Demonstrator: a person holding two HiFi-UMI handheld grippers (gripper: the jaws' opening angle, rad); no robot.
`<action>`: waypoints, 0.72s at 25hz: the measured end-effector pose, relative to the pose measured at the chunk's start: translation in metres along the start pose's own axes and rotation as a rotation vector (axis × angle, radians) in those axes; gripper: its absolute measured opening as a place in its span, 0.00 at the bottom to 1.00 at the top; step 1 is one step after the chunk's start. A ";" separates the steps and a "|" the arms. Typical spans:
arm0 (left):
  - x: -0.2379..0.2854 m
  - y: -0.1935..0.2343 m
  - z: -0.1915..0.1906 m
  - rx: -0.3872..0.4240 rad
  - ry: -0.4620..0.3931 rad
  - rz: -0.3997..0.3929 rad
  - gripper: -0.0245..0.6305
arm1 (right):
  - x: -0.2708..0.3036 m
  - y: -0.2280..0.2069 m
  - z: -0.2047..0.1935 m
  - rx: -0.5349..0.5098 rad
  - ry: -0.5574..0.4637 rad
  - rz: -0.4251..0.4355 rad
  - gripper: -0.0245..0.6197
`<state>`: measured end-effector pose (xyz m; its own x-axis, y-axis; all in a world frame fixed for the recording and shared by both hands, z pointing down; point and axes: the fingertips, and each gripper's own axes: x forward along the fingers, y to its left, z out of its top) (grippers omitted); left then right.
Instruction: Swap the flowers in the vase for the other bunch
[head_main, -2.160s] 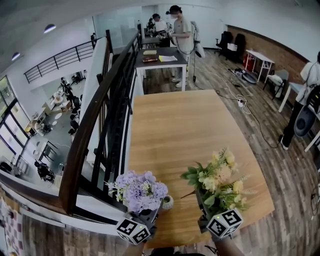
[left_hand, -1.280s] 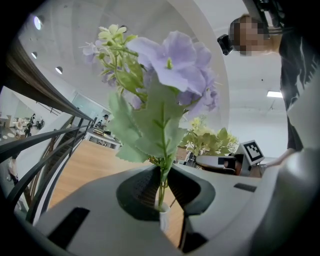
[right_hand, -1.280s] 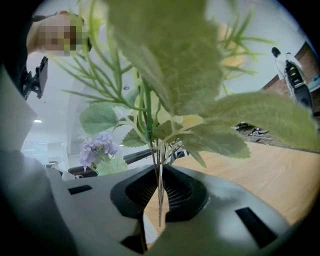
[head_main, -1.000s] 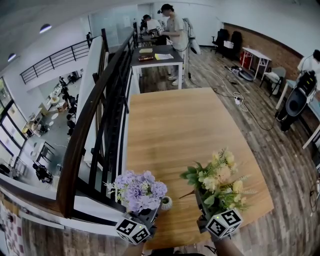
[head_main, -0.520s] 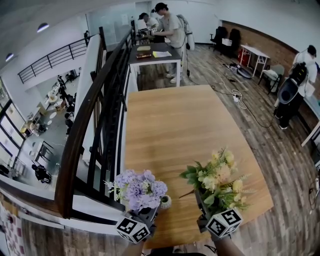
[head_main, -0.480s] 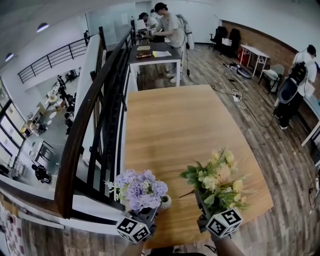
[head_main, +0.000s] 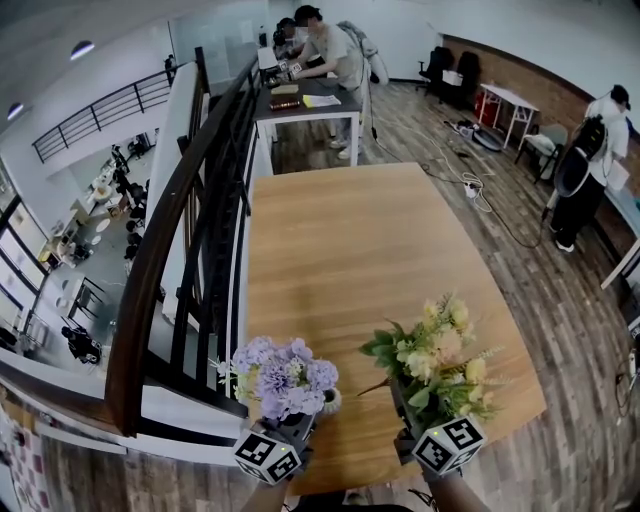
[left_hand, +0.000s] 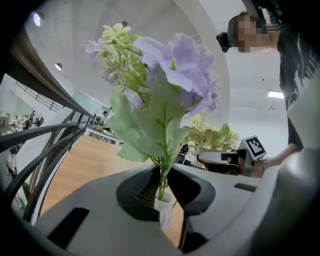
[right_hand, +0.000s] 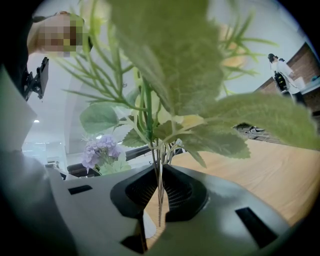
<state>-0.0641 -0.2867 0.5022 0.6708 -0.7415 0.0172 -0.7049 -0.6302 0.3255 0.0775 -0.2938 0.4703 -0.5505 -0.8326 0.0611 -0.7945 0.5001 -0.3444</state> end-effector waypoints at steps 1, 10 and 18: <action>0.000 0.000 -0.001 0.001 0.002 0.001 0.12 | 0.000 0.000 -0.001 0.001 0.002 -0.001 0.12; 0.005 0.000 -0.007 -0.003 0.020 0.003 0.12 | 0.002 -0.004 -0.005 0.010 0.010 -0.002 0.12; 0.005 0.005 -0.016 0.000 0.034 -0.002 0.12 | 0.005 -0.004 -0.013 0.017 0.017 -0.008 0.12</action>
<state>-0.0607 -0.2904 0.5189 0.6795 -0.7320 0.0488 -0.7038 -0.6316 0.3253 0.0752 -0.2967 0.4840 -0.5488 -0.8322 0.0796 -0.7944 0.4895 -0.3595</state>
